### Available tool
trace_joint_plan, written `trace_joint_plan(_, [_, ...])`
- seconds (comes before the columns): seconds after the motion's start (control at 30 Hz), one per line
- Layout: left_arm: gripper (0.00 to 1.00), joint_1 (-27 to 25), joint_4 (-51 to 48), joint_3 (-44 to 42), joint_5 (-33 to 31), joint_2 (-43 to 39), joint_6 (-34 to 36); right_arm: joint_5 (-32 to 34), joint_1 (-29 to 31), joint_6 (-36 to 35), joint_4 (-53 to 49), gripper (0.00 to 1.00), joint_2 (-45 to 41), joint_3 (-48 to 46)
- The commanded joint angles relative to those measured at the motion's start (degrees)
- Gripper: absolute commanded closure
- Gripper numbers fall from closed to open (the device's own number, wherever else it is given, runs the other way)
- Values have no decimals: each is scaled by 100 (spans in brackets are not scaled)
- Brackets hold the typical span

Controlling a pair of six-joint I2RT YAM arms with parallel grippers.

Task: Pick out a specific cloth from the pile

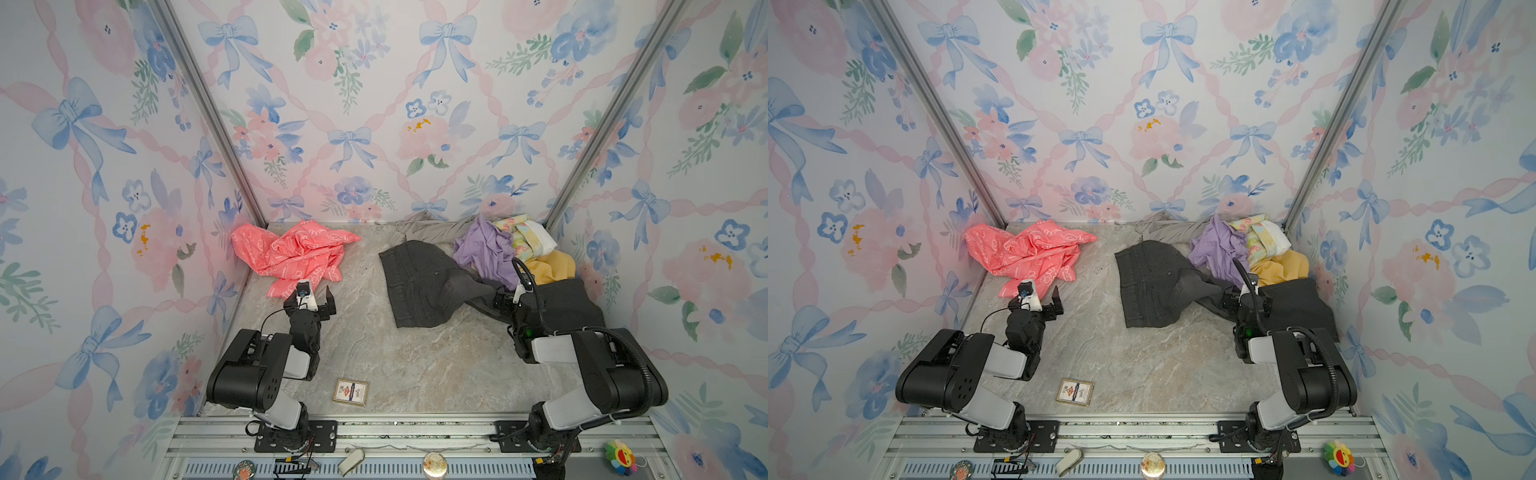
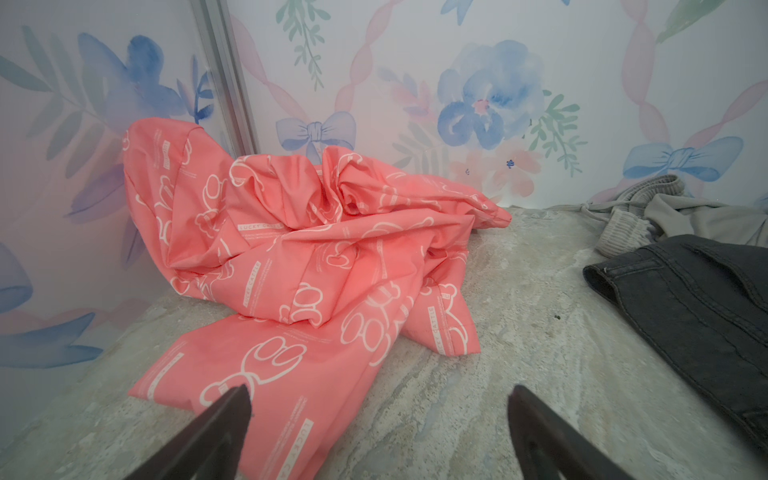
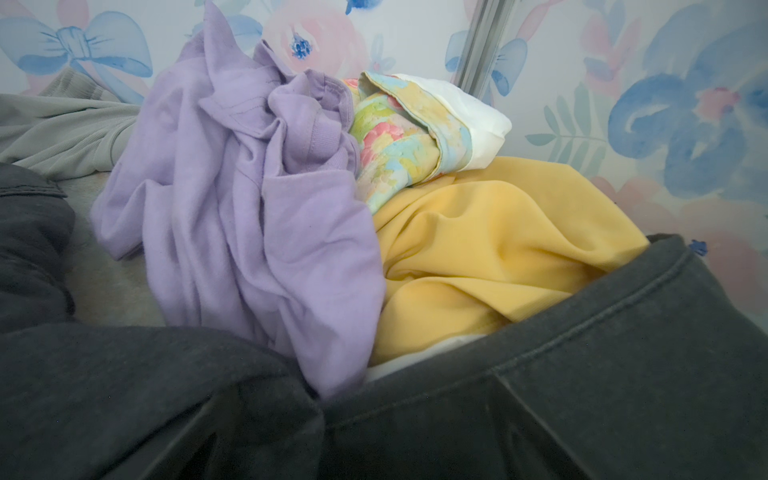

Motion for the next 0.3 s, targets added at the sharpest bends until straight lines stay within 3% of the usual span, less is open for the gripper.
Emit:
trace_joint_plan(0.0, [2, -11, 131, -5, 11, 0, 117, -69, 18, 21, 124, 3, 70, 80])
trace_joint_plan(0.27, [2, -14, 139, -2, 2, 4, 120, -306, -92, 78, 43, 3, 34, 90])
